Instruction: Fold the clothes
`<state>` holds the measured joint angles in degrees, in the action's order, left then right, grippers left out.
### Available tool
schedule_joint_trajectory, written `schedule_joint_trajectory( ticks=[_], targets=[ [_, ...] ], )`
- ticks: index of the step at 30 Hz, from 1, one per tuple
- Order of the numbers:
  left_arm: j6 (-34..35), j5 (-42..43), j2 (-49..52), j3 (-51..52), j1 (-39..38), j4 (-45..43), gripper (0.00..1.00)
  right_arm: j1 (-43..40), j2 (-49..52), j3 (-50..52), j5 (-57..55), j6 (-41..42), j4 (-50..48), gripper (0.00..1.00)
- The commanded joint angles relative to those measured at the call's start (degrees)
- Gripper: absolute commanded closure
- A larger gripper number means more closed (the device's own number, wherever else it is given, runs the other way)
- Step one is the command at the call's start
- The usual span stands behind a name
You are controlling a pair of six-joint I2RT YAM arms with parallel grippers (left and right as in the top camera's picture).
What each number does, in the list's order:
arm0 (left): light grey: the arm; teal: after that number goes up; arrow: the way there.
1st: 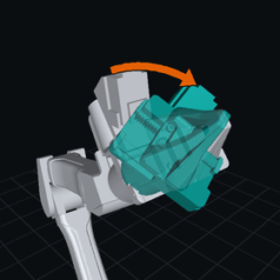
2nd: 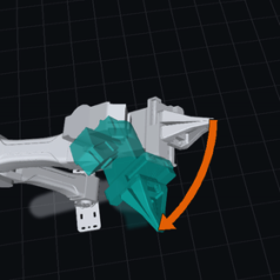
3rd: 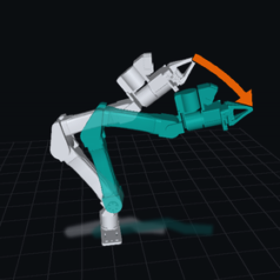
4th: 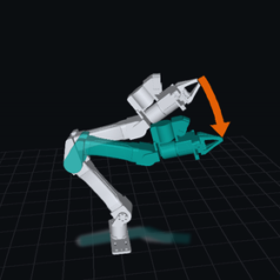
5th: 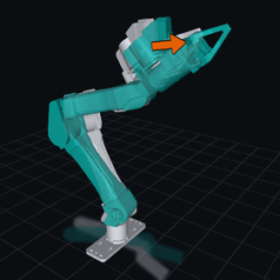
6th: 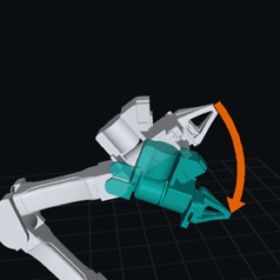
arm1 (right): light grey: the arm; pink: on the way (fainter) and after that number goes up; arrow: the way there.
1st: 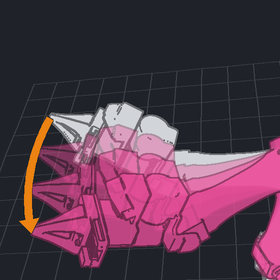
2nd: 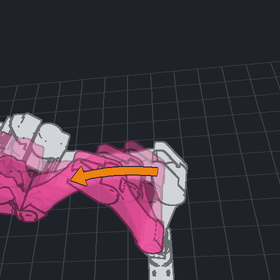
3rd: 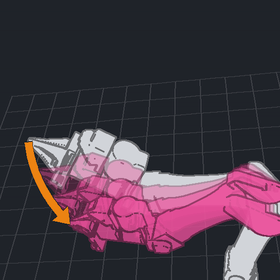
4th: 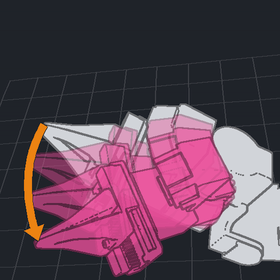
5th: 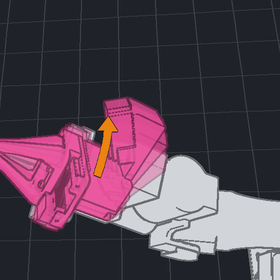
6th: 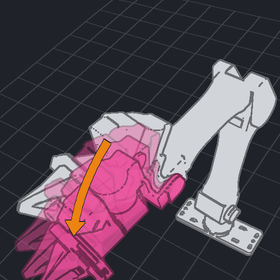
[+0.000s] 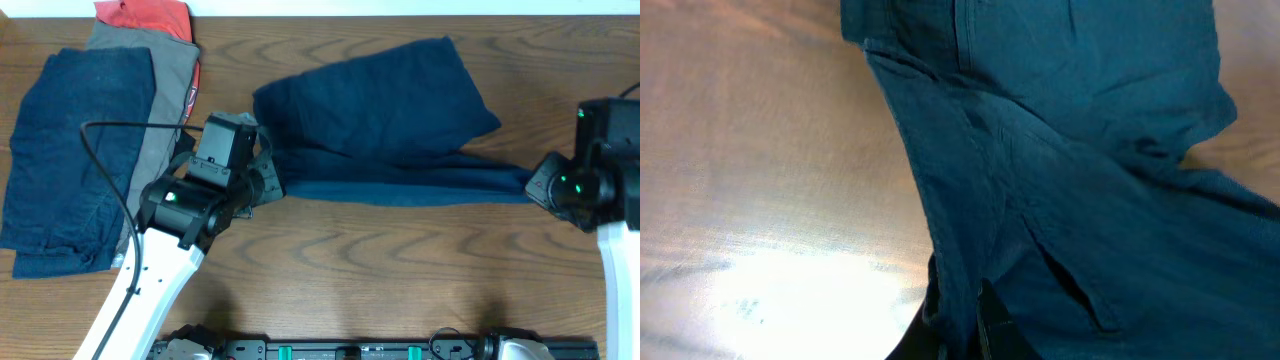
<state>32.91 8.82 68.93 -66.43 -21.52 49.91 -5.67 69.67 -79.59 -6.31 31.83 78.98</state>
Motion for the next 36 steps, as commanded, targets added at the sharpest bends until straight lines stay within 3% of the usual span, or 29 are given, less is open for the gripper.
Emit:
schedule_joint_trajectory(
  ticks=[1,6,15,36],
  targets=[
    [-1.33,-3.08,-0.87,-1.20,0.55,2.19,0.94,-1.05,-3.15,-1.44,-3.17,-3.82,-0.87,0.99],
    [-0.63,-4.22,0.24,-1.18,0.57,4.55,0.94,-1.01,-1.81,-1.44,-1.99,-7.58,-6.10,0.99],
    [3.56,-16.44,5.44,-1.18,0.57,2.51,0.94,-0.81,9.99,-1.44,-0.55,-12.24,-25.18,0.99],
    [3.78,-41.27,23.85,-1.18,1.14,-34.88,0.94,7.65,36.24,-1.44,-1.03,-16.09,-67.71,0.99]
  ],
)
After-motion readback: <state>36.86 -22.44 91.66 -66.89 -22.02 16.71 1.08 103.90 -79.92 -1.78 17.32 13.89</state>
